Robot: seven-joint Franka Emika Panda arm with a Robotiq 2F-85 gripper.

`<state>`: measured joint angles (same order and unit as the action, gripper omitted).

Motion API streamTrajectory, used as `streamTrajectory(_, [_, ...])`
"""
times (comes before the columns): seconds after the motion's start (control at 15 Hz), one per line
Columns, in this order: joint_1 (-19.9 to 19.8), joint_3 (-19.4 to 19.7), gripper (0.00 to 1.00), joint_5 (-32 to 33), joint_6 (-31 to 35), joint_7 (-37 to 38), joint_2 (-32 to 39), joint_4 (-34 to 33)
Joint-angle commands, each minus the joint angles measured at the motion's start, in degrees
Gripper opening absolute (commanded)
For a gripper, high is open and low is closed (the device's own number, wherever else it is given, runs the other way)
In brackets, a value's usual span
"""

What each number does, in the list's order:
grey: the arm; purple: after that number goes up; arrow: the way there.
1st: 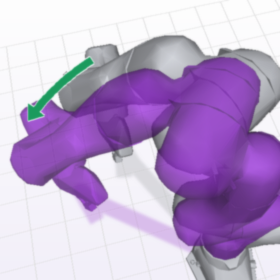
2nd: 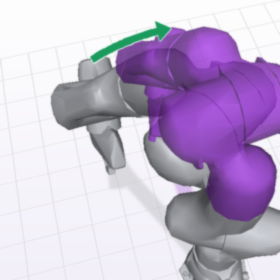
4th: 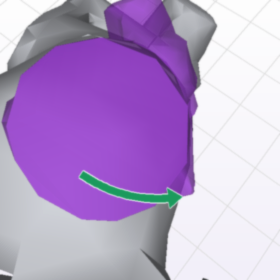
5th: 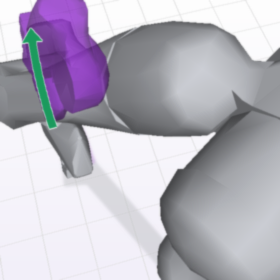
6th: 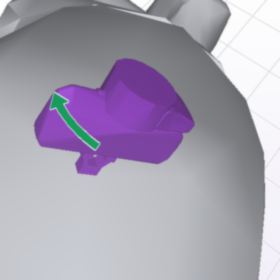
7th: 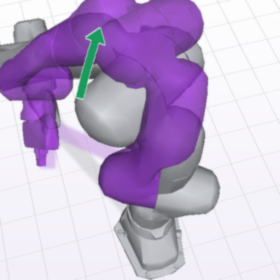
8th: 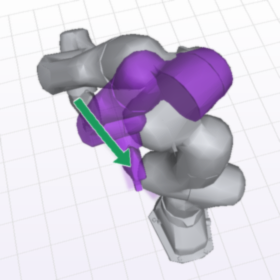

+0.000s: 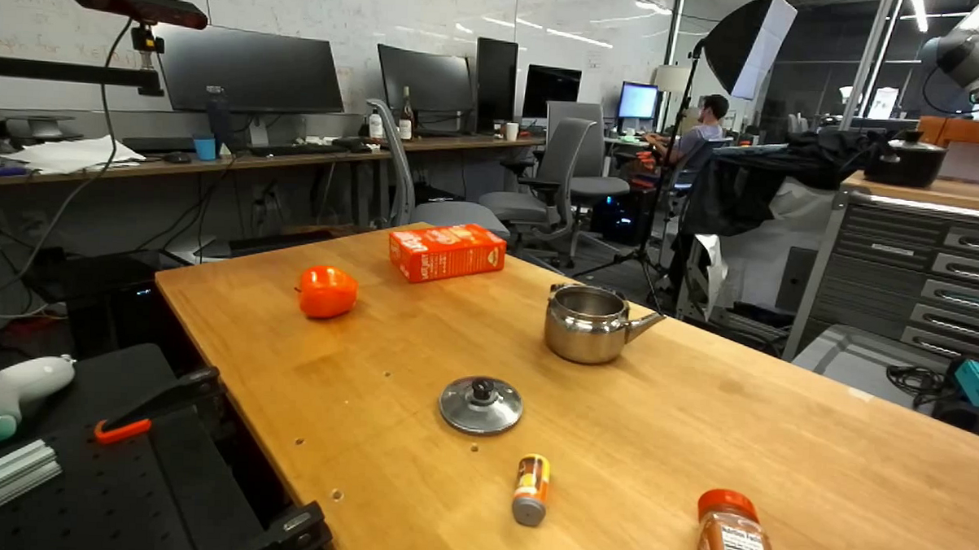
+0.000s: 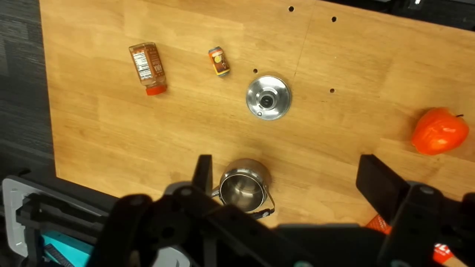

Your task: Place the lid on the teapot

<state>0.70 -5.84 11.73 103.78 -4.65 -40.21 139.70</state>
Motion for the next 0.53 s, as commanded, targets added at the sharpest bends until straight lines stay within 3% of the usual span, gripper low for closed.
streamTrajectory(0.0, [1.05, 2.03, 1.00, -0.04, 0.09, 0.00, -0.57, -0.64])
streamTrajectory(0.47, [1.26, 5.68, 1.00, -4.00, 9.14, 0.05, 2.83, 1.00])
